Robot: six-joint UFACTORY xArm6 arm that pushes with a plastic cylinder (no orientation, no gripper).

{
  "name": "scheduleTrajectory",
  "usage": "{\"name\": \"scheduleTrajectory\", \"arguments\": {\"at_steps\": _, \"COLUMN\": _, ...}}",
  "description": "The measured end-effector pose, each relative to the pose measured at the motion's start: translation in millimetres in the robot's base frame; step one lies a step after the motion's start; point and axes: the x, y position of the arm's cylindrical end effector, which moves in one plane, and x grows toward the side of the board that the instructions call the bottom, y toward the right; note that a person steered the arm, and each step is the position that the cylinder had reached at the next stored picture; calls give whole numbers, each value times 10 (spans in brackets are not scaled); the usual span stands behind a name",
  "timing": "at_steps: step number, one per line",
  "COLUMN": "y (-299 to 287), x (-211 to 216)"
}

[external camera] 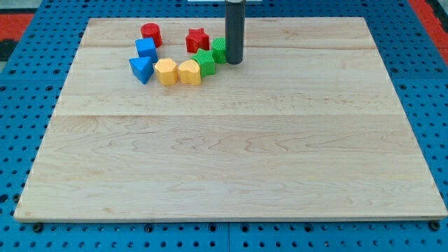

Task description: Move your arm to the right center of the board

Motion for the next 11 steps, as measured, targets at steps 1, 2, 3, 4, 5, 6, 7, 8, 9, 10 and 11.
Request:
{"name": "scheduleTrajectory", "arguments": {"at_steps": 1, "y": 0, "x": -257}}
{"name": "scheduleTrajectory", "arguments": {"at_steps": 2, "y": 175, "x": -197}}
{"name": "scheduleTrajectory", "arguments": {"at_steps": 3, "y": 679, "x": 361}}
{"name": "scheduleTrajectory", "arguments": {"at_steps": 4, "y": 1068, "x": 973}}
{"name": "scheduleTrajectory", "arguments": {"at_steps": 5, "y": 1077, "x": 1029}}
{"name": "scheduleTrajectory", "arguments": {"at_steps": 6, "y": 1078, "x": 1029}}
{"name": "scheduleTrajectory", "arguments": {"at_steps": 7, "y": 1292, "x": 1029}}
{"name": "scheduleTrajectory", "arguments": {"at_steps": 8, "y": 1484, "x": 1033}}
{"name": "scheduleTrajectory", "arguments": {"at_steps": 9, "y": 1865, "x": 1149}}
{"name": "scheduleTrajectory", "arguments": {"at_steps": 10, "y": 2222, "x": 1149}}
{"name": "scheduleTrajectory", "arguments": {"at_steps": 11, "y": 2058, "x": 594}}
